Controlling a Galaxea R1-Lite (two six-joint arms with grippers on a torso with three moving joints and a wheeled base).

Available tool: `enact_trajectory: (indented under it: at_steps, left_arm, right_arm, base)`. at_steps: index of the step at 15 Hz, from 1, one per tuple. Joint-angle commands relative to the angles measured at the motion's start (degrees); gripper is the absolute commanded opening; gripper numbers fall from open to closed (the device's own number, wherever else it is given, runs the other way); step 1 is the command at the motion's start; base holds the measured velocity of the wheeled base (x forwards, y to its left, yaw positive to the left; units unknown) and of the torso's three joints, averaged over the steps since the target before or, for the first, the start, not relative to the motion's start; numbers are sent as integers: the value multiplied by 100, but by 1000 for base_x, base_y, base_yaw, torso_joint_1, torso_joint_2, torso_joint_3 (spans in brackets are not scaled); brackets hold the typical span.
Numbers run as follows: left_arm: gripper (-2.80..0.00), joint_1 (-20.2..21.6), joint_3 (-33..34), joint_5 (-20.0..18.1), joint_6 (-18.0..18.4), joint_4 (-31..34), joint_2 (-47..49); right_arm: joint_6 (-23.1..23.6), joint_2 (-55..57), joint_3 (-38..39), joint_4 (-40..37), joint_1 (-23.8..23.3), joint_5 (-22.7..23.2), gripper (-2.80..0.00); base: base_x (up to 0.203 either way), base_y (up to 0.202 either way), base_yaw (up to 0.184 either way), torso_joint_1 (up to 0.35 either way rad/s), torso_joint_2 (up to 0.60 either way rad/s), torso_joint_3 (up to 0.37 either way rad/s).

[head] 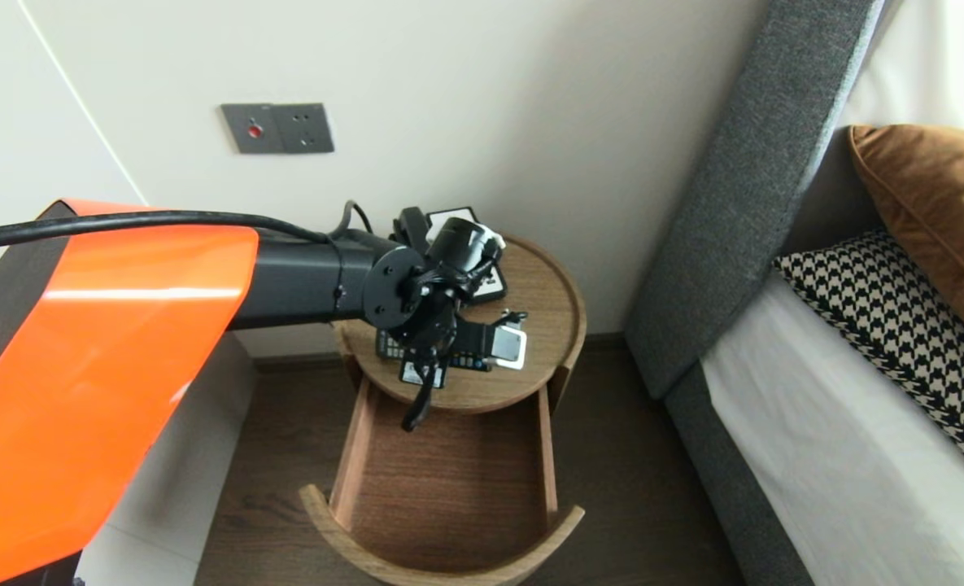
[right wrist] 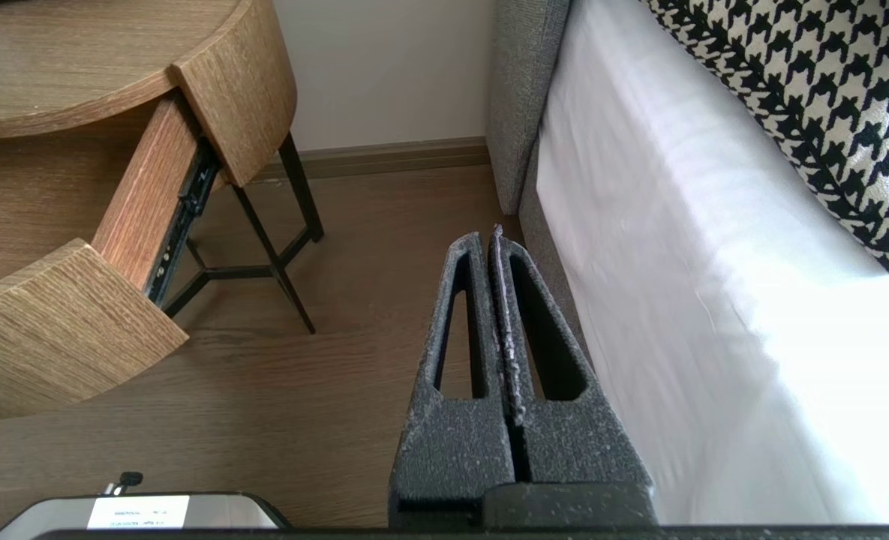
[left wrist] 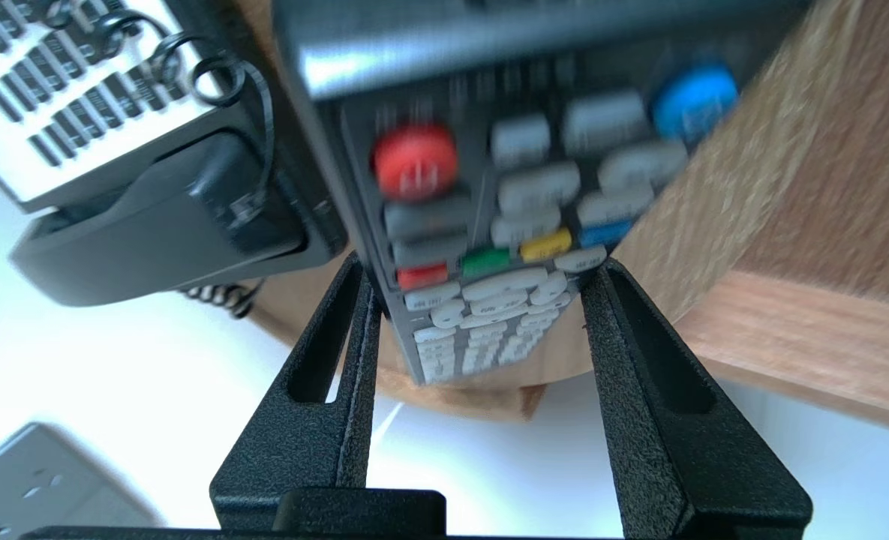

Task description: Take the remote control out of the drawer one by one and place them on the table

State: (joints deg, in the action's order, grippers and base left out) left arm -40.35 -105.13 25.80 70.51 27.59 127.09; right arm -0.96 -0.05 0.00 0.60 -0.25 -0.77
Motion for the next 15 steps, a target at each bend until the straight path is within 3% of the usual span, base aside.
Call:
enact_trajectory:
  at_steps: [1, 15]
  left_arm:
    - [-280, 1, -1, 16, 25, -2, 117]
    - [-280, 10, -16, 30, -90, -649, 474]
  right_arm:
    - [0, -48, 26, 2, -2, 3, -280]
    - [0, -48, 26, 2, -2, -2, -280]
  base:
    - [0, 0, 0, 0, 0, 0]
    - [0, 0, 0, 0, 0, 0]
